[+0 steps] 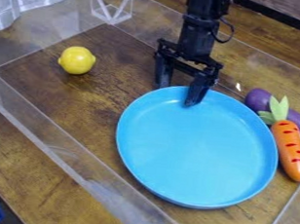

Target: Remove the purple eggplant from the blue tray and put it on the table

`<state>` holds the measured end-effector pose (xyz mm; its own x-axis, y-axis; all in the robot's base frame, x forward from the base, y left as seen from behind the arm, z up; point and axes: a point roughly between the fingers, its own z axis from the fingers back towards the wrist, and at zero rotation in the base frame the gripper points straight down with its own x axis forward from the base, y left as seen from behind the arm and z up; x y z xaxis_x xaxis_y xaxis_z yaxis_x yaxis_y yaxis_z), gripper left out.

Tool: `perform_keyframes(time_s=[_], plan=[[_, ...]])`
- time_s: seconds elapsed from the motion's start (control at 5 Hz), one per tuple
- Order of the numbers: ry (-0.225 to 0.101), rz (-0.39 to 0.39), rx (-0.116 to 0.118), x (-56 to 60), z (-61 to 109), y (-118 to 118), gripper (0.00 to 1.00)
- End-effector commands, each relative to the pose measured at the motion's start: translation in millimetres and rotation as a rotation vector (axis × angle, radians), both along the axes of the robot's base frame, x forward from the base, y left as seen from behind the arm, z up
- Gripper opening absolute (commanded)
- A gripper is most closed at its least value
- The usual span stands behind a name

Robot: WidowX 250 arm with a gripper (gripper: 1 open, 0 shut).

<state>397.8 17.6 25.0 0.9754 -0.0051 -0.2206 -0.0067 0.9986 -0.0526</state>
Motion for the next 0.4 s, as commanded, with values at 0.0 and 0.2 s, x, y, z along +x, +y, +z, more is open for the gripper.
perform_keyframes(time_s=[0.0, 0.2], plan=[[-0.041, 0.011, 0.0, 7.3, 11.5, 2.5, 1.0], [-0.031, 0.011, -0.003, 7.4, 6.6, 0.1, 1.0]])
